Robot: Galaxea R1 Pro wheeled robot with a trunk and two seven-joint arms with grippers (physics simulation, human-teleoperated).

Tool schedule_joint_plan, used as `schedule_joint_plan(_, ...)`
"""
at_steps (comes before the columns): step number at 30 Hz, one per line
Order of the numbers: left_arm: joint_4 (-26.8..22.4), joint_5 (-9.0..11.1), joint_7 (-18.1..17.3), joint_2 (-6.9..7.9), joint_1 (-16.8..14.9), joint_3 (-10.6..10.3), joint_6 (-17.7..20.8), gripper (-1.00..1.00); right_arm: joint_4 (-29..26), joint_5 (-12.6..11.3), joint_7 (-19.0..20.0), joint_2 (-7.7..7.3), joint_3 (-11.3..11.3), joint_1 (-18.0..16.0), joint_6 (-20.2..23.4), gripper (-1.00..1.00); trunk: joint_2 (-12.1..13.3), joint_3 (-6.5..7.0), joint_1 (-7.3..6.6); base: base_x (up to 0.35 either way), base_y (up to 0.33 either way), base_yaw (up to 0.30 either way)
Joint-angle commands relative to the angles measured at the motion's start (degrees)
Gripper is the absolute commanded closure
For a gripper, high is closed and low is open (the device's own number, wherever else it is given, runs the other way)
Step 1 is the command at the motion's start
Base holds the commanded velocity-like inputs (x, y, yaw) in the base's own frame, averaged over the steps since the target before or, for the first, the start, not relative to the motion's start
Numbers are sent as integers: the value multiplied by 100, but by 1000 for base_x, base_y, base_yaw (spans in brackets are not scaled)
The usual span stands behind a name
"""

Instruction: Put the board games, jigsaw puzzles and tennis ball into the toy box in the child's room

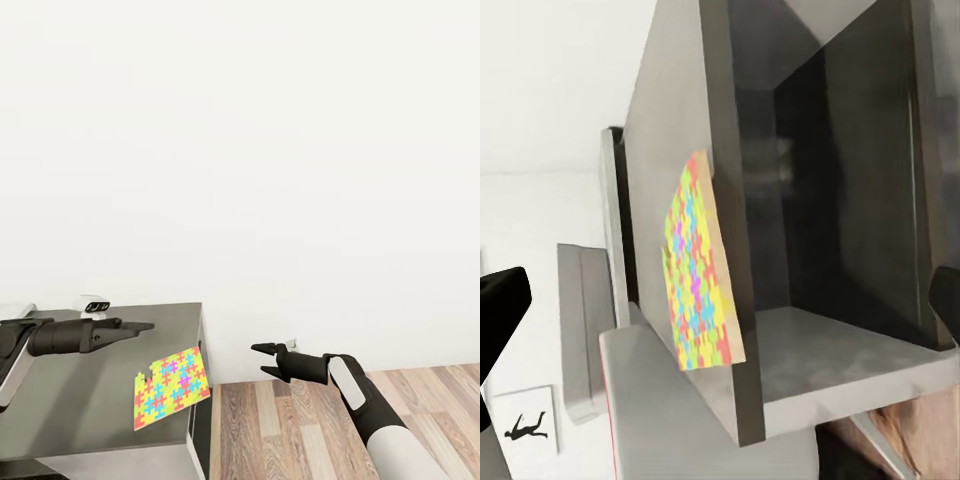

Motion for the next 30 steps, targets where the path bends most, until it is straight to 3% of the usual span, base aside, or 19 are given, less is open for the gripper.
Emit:
schedule_joint_plan(1,-6,4,-21,-5,-3,-6,61,-100,-1,28,38,18,8,-3,8,-100,-3,-6,0,0,67,118)
schedule_joint_plan(8,-42,40,-21,-41,-1,7,61,-100,-4,44,39,126,8,-3,0,-100,-3,-6,0,0,123,180)
schedule_joint_plan(12,-72,249,-21,-43,-1,27,61,-100,-9,45,28,139,7,-3,-1,-100,-3,-6,0,0,19,211)
schedule_joint_plan(16,-79,328,-21,-54,-1,15,61,-100,-10,46,-3,144,7,-3,-1,-100,-3,-6,0,0,6,205)
schedule_joint_plan(30,-113,365,-21,-179,-1,-2,61,-100,-1,39,-41,145,3,-3,-1,-100,-3,-6,0,0,36,32)
